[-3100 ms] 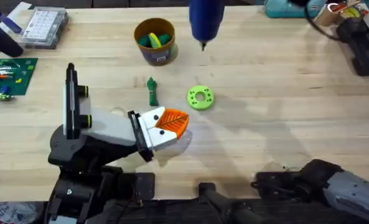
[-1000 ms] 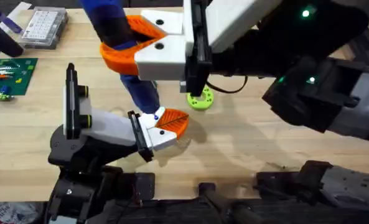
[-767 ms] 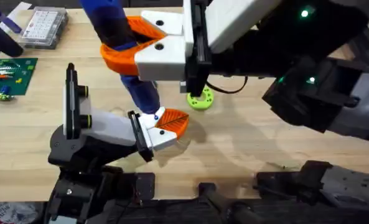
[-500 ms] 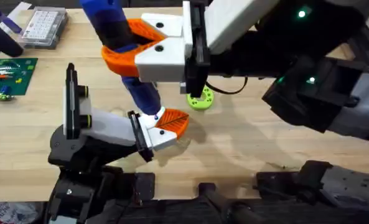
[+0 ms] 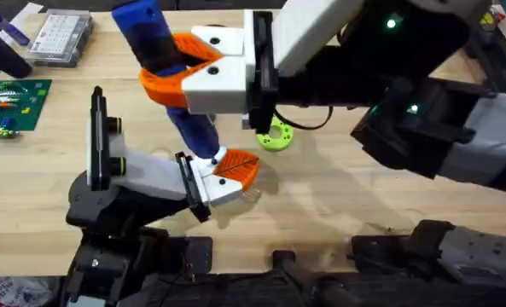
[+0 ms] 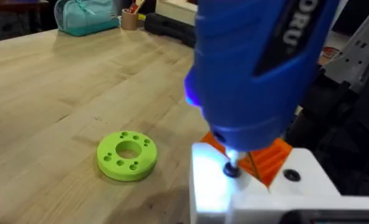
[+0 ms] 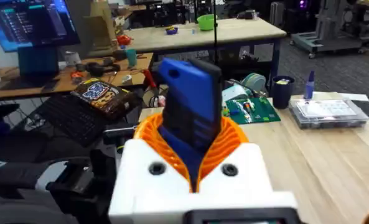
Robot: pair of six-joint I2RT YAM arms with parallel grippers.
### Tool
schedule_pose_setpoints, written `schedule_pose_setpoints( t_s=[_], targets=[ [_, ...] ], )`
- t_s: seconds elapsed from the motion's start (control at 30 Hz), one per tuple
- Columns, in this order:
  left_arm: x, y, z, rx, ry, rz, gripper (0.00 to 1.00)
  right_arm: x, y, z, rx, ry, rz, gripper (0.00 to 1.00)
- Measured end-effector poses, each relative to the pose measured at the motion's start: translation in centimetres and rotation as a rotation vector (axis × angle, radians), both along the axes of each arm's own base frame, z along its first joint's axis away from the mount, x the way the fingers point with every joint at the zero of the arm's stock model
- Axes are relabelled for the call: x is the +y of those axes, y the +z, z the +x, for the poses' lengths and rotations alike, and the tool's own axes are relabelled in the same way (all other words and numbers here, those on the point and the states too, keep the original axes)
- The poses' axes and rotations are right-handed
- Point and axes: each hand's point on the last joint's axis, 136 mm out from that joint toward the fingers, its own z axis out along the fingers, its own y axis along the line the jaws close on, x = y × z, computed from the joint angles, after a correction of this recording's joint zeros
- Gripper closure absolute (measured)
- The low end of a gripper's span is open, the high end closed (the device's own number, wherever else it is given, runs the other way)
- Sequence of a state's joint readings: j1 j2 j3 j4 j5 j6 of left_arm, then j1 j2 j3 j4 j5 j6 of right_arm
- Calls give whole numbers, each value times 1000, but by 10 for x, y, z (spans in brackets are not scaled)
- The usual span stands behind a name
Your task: Pick up the gripper from the table and insert it into the empty holder that is missing its gripper. Then pick up a screw, insert it into the mounting hole, and use the screwdriver to tighten it. Finally, clean up the table by picking up the vegetable and placing it into the bucket.
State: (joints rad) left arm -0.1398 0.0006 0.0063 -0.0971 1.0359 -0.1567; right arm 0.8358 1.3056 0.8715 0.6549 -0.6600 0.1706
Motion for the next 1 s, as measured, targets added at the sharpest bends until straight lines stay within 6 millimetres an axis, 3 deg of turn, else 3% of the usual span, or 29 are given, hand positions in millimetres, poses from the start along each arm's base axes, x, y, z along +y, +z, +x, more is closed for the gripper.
schedule_pose_setpoints(
  t_s=[0.43,1.0],
  targets=[
    [-1,0,-2,7,-14,-3,985,1,-6,0,8,0,-21,981],
    [-2,-1,-3,23,-23,-6,985,-10,-10,-15,-64,-3,85,981]
  ],
)
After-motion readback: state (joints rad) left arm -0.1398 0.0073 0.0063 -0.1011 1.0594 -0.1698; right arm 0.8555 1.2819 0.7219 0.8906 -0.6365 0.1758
